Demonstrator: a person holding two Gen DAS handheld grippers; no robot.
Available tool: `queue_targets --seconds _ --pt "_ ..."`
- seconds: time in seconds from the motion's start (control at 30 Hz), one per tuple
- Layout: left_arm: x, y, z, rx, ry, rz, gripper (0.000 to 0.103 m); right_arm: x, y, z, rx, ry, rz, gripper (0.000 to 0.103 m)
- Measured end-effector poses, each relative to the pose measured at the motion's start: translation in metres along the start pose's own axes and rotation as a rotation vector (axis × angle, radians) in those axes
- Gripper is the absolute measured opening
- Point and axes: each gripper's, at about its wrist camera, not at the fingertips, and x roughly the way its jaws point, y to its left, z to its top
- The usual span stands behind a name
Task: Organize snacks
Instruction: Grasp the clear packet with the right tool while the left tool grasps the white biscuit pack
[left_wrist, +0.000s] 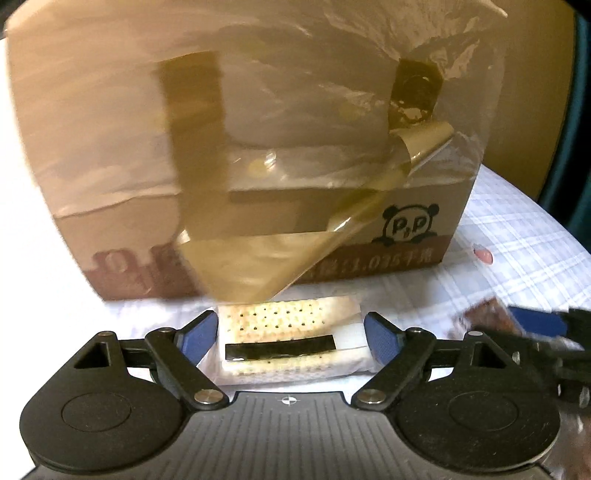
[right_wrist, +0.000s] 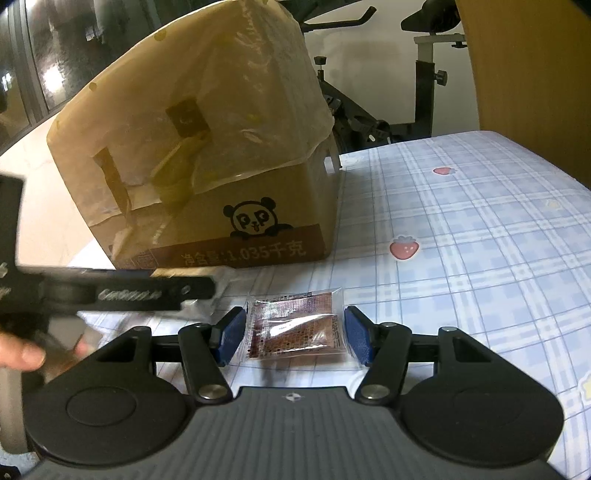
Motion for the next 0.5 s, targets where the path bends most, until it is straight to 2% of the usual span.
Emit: queue_targets --seconds 0.27,0.5 --pt "-0.034 0.011 -0.032 0.038 -0.065 0.024 0.087 0.0 0.001 0.0 -0.003 0.001 0.001 0.061" --pt "-0.054 0.025 -0.037 -0.02 -0.137 0.03 0.087 0.001 0.004 0.0 -0.019 0.003 -0.001 0.061"
